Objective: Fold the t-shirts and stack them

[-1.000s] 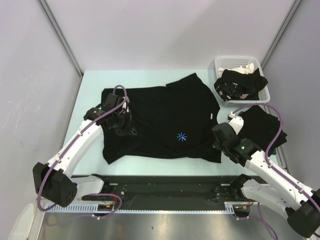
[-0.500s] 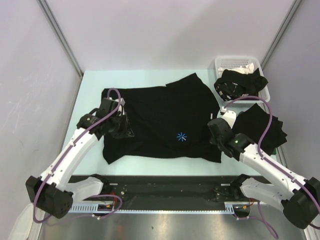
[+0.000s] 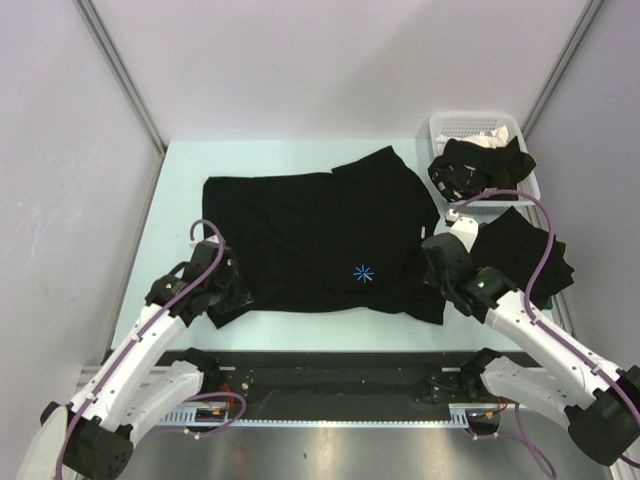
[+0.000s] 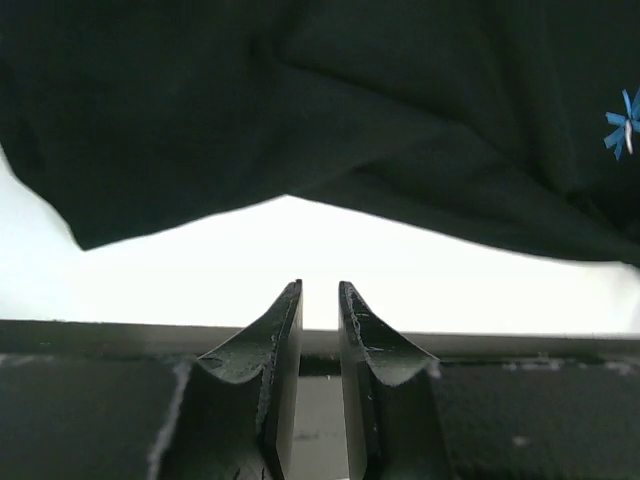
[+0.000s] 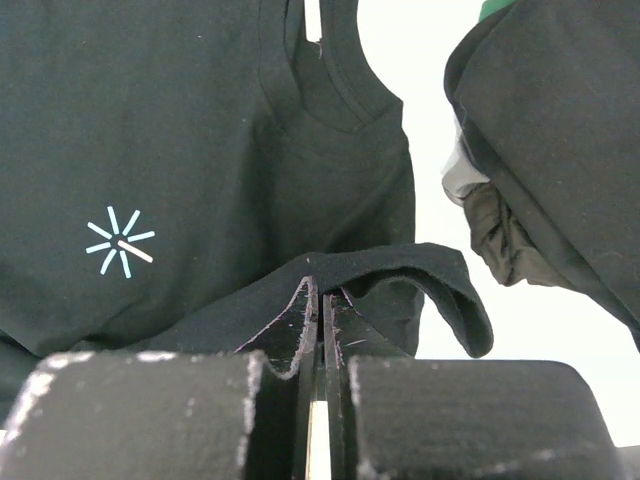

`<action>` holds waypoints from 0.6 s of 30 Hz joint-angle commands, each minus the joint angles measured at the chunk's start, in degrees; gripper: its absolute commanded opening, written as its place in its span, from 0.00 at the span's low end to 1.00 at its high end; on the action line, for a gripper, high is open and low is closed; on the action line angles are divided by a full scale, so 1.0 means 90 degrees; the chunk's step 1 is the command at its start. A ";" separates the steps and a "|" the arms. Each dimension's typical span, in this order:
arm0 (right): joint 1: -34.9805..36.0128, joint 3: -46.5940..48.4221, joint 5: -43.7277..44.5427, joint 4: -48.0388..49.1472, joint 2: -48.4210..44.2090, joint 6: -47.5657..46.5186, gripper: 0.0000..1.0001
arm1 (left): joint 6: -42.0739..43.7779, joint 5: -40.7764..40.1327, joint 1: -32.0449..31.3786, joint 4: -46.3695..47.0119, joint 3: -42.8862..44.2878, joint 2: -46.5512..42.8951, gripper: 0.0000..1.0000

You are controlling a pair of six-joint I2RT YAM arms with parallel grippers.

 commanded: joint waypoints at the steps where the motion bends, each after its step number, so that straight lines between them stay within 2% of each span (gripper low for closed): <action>1: -0.0034 0.0241 0.0183 -0.0134 -0.0192 -0.0055 0.00 | -0.0516 -0.0695 -0.0029 0.0351 -0.0135 -0.0081 0.26; 13: -0.0112 0.0241 0.0173 -0.0505 -0.0494 0.0062 0.00 | -0.1707 -0.1524 -0.0029 0.0703 -0.0701 0.0446 0.25; 18: -0.0180 0.0231 0.0095 -0.0623 -0.0563 0.0004 0.00 | -0.2078 -0.1857 -0.0029 0.0752 -0.0780 0.0953 0.25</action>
